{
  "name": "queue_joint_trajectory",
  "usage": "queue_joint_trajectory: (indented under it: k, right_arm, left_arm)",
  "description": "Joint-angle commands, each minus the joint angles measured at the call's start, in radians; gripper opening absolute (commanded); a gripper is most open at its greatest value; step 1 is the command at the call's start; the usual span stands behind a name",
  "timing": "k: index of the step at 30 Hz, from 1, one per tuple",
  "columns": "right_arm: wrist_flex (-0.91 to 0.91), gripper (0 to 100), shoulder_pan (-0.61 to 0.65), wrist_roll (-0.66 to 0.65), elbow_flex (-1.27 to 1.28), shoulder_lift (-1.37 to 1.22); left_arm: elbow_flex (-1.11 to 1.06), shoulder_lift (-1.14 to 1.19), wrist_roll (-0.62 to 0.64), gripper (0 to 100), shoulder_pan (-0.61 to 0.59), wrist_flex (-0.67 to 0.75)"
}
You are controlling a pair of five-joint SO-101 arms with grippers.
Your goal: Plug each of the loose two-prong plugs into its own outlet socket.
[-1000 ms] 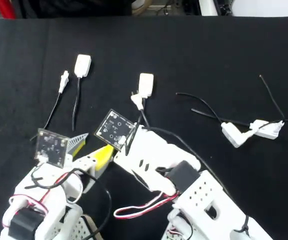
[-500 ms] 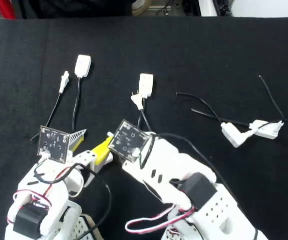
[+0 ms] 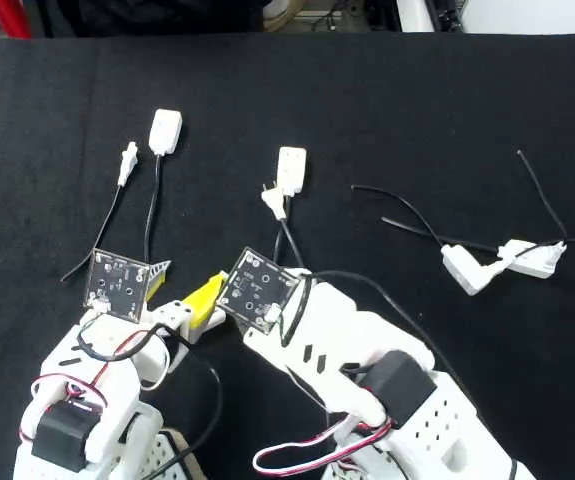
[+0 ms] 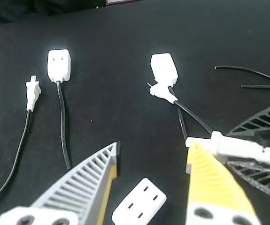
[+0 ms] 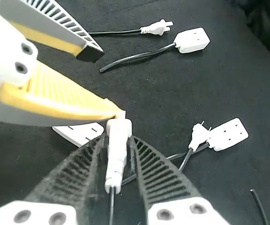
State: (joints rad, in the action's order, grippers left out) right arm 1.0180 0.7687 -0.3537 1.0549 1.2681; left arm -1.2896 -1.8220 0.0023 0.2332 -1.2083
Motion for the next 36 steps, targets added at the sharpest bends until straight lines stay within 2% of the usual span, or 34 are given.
queue_joint_trajectory:
  k: [1,6,11,15,19,25,30,36]
  right_arm:
    - [-0.006,1.1,0.037,0.005,-0.045,0.013]
    - [-0.012,1.1,0.037,0.005,-0.045,0.010]
    - [-0.012,1.1,0.025,0.029,-0.079,-0.071]
    - [-0.032,1.1,-0.049,0.060,-0.188,-0.314]
    - [-0.031,1.1,-0.035,0.100,-0.297,-0.475]
    - [0.055,1.1,-0.057,0.199,-0.501,-0.705]
    - [0.114,1.1,-0.094,0.265,-0.687,-0.992]
    - [0.206,1.1,-0.048,0.336,-0.837,-1.218]
  left_arm:
    - [0.019,0.000,-0.011,24,0.004,-0.025]
    - [0.015,0.000,-0.011,24,0.002,-0.025]
    - [0.042,0.000,-0.052,24,-0.074,-0.072]
    - [0.033,0.000,-0.061,24,-0.211,-0.074]
    - [-0.012,0.000,-0.141,24,-0.390,-0.068]
    - [-0.186,0.000,-0.199,24,-0.619,0.080]
    - [-0.225,0.000,-0.201,24,-0.651,0.094]
    - [-0.239,0.000,-0.247,24,-0.690,0.092]
